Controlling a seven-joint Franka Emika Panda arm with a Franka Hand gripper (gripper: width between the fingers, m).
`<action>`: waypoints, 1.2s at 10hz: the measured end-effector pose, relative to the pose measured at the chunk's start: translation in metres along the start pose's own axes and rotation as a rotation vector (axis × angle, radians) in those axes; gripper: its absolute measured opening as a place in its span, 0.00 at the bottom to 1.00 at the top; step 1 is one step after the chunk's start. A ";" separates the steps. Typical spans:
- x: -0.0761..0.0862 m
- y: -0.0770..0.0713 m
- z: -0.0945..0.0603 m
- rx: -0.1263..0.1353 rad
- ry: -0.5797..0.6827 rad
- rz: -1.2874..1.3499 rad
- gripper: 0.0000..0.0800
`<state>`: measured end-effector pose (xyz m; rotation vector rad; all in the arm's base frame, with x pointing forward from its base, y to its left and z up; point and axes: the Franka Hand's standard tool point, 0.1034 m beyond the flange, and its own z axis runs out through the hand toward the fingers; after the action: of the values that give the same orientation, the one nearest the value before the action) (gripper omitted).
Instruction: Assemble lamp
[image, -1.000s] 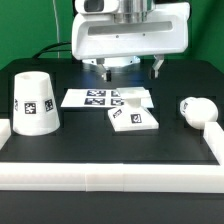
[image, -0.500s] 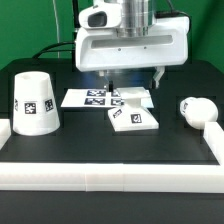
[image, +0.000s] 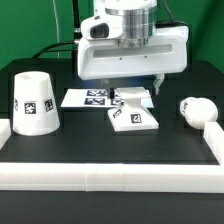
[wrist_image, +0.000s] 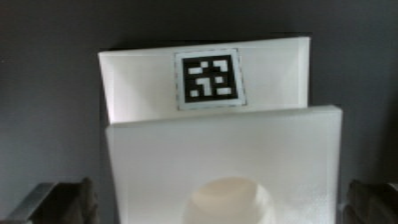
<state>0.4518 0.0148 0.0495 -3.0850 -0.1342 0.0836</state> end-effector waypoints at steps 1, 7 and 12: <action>0.000 0.000 0.000 0.000 0.000 0.000 0.82; 0.000 0.000 0.000 0.000 0.000 0.000 0.67; 0.065 -0.009 -0.003 0.006 0.055 0.027 0.67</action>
Offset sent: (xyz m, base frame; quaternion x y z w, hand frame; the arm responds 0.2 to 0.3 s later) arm 0.0000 0.0000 0.0000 0.0000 0.0000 0.0000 1.0000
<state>0.5164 0.0291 0.0500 -3.0800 -0.0895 0.0006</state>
